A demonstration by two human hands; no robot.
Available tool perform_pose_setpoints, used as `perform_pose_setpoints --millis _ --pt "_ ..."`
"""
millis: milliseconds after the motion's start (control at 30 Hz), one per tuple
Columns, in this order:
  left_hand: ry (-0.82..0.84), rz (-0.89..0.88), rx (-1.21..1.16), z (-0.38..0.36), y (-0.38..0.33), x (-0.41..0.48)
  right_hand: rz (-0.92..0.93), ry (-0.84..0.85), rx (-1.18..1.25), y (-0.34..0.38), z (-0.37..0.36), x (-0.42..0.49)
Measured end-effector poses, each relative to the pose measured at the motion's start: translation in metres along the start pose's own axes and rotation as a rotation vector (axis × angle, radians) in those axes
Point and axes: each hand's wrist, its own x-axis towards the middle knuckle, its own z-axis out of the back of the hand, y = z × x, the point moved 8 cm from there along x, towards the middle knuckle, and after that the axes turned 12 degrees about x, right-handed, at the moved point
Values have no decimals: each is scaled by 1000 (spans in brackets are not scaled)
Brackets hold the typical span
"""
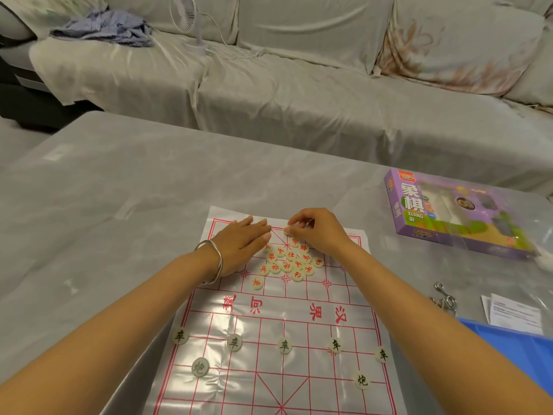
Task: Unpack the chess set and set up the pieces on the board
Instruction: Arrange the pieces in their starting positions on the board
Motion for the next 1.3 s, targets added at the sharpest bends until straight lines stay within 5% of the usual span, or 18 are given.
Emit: perform_pose_setpoints --millis 233,767,1300 --pt "-169 83 -248 24 10 -16 -27 34 3 -9 14 -17" --pt "-198 88 -241 31 -8 -11 68 -135 -118 7 31 -28" --pt "-300 118 -270 27 -23 10 -129 -218 -249 -63 94 -56"
